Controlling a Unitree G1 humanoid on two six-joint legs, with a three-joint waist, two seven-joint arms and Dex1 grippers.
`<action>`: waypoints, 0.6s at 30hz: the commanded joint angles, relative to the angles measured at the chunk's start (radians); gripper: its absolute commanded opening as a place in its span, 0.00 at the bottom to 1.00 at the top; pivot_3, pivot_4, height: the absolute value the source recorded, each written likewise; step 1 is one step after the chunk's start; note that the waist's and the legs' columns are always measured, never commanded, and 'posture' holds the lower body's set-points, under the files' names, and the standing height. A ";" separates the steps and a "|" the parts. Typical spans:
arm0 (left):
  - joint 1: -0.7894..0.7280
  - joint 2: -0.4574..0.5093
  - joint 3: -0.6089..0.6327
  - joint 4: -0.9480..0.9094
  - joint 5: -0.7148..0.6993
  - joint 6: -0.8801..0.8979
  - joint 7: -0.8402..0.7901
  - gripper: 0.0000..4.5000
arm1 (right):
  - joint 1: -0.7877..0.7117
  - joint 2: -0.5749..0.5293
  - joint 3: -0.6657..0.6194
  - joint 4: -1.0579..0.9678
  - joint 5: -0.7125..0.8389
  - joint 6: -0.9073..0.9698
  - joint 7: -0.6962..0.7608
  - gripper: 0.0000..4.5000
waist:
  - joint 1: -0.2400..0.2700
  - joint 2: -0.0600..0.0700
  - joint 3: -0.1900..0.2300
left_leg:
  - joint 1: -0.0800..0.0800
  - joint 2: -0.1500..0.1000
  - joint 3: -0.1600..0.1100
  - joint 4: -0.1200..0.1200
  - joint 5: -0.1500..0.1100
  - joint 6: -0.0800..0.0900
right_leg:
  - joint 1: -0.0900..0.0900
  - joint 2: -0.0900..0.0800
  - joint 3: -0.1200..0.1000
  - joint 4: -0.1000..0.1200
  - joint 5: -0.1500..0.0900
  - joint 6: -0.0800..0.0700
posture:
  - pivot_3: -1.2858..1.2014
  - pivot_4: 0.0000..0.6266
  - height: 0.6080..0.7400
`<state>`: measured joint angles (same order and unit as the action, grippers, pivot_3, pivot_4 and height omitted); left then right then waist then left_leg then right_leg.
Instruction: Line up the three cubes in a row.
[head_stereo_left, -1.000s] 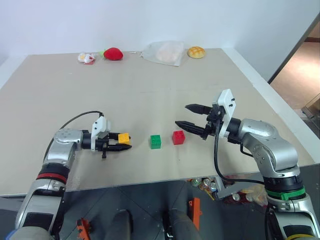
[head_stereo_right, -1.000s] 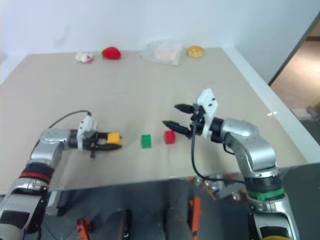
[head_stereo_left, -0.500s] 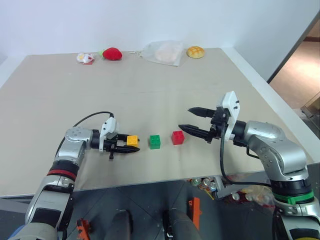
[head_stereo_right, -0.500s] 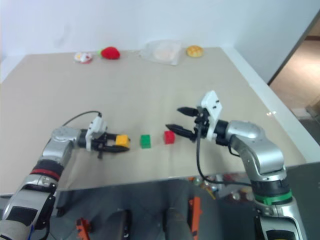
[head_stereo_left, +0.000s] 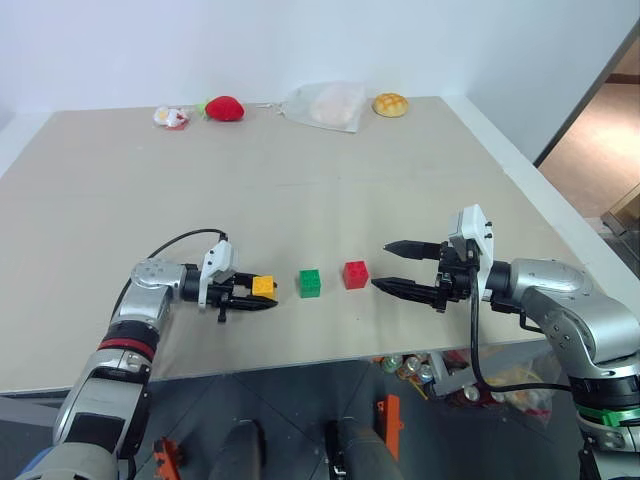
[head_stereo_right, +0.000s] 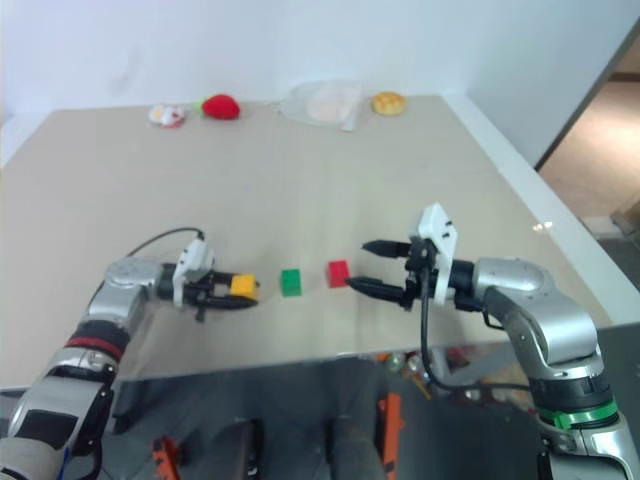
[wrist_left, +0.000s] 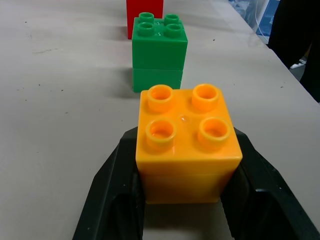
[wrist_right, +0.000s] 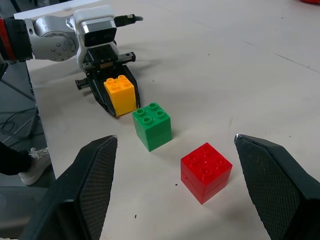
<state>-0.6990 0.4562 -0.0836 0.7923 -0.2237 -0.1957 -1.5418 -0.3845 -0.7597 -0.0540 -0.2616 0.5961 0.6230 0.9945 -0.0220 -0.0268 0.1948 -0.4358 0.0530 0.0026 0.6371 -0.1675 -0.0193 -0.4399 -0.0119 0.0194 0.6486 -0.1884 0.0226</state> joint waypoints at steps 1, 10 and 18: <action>-0.033 -0.004 0.004 0.032 0.015 -0.036 0.006 0.30 | -0.011 -0.005 -0.036 -0.035 0.010 -0.016 -0.007 0.86 | 0.001 0.000 0.000 | 0.000 0.000 0.000 0.000 0.000 0.000 | 0.000 0.000 0.000 0.000 0.000 0.000 | 0.52 0.24 1.00; -0.070 -0.009 0.021 0.084 0.019 -0.064 0.018 0.30 | -0.022 -0.001 -0.028 -0.028 0.008 -0.018 -0.012 0.86 | 0.001 0.000 0.000 | 0.000 0.000 0.000 0.001 0.001 0.002 | 0.000 0.000 0.000 0.000 0.003 -0.001 | 0.52 0.24 1.00; -0.060 -0.008 0.017 0.089 0.026 -0.086 0.011 0.30 | -0.019 0.006 -0.023 -0.028 0.007 -0.021 -0.016 0.86 | 0.001 0.000 0.000 | -0.001 0.000 0.000 0.000 0.001 0.002 | 0.000 0.000 0.000 0.000 0.001 0.000 | 0.52 0.24 1.00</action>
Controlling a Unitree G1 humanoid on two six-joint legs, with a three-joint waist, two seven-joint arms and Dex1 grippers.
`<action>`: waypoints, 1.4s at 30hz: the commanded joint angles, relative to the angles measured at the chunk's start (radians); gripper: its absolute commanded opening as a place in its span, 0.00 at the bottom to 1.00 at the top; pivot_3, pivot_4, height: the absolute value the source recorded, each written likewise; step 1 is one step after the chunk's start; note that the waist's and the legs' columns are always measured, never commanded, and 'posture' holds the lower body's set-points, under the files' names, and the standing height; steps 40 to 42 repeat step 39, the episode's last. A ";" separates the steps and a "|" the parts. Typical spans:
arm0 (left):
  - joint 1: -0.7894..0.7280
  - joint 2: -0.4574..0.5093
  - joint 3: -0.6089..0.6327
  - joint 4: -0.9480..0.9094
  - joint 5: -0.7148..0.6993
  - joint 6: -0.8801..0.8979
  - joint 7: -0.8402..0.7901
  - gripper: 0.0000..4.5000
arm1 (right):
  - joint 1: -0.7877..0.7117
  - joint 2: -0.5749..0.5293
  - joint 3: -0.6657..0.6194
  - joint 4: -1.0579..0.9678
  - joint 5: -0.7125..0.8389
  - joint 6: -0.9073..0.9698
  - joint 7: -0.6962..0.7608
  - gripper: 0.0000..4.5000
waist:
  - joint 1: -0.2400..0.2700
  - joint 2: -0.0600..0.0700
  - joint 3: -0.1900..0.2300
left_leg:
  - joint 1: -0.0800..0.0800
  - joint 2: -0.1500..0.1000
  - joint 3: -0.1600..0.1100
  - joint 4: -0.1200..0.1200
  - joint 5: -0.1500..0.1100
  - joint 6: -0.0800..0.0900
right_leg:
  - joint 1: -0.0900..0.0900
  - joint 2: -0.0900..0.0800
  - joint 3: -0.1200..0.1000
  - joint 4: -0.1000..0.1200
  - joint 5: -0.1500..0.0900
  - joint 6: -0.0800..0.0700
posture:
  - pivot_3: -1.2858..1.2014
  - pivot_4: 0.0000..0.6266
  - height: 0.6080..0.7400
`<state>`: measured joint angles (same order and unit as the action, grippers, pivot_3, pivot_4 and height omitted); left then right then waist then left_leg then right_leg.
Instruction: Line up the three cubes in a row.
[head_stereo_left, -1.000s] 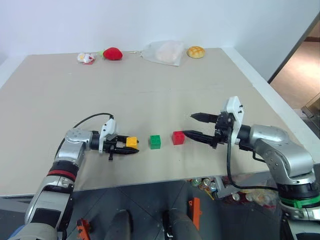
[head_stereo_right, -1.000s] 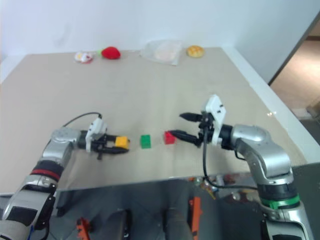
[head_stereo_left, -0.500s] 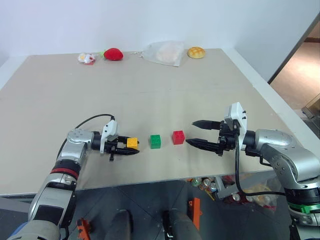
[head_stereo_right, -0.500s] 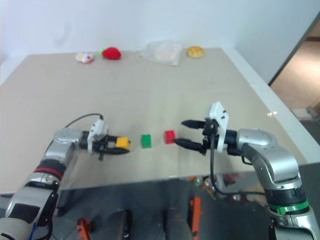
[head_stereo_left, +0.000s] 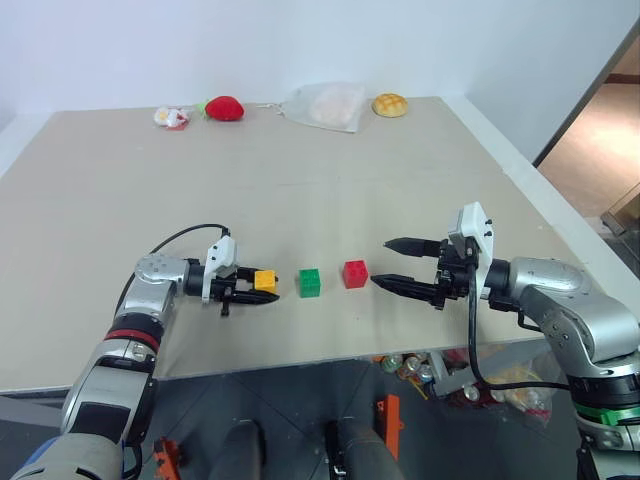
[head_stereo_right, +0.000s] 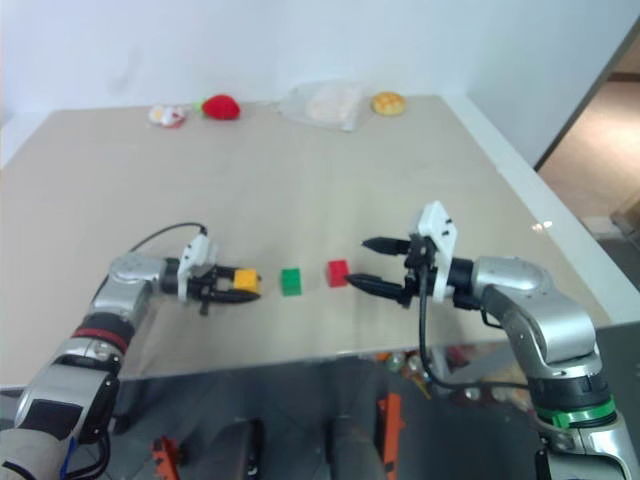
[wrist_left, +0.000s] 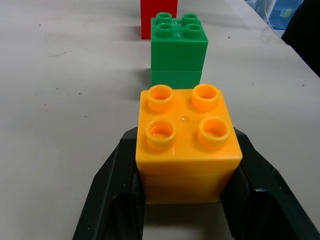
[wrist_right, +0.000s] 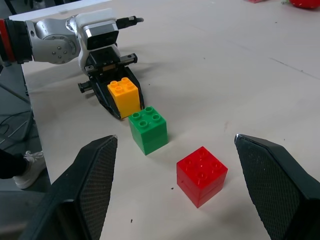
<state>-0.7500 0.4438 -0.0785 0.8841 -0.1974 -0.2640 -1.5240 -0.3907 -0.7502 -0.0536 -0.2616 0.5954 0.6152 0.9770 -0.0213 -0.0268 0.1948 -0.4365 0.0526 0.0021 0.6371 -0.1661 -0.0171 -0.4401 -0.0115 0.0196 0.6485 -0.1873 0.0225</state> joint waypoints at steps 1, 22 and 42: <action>-0.007 0.006 0.012 -0.005 -0.001 -0.018 -0.008 0.30 | -0.014 -0.005 -0.025 -0.027 0.008 -0.013 0.001 0.86 | 0.000 0.000 0.000 | 0.000 0.000 0.000 0.000 0.000 0.000 | 0.000 0.000 0.000 0.000 0.000 0.000 | 0.52 0.24 1.00; 0.105 0.187 0.059 -0.131 -0.044 0.028 -0.080 0.96 | -0.032 -0.031 -0.044 -0.006 0.007 -0.015 0.017 0.86 | -0.003 0.000 0.000 | 0.000 0.001 0.000 0.000 0.000 0.000 | -0.001 0.000 0.000 0.000 0.000 -0.001 | 0.52 0.24 1.00; 0.370 0.340 0.278 -0.733 -0.263 0.772 0.320 0.96 | 0.136 -0.113 -0.112 0.105 -0.041 -0.071 0.065 0.86 | 0.000 0.000 0.000 | 0.001 0.003 0.004 -0.001 0.000 -0.001 | -0.001 -0.003 -0.002 -0.001 -0.002 -0.001 | 0.52 0.24 1.00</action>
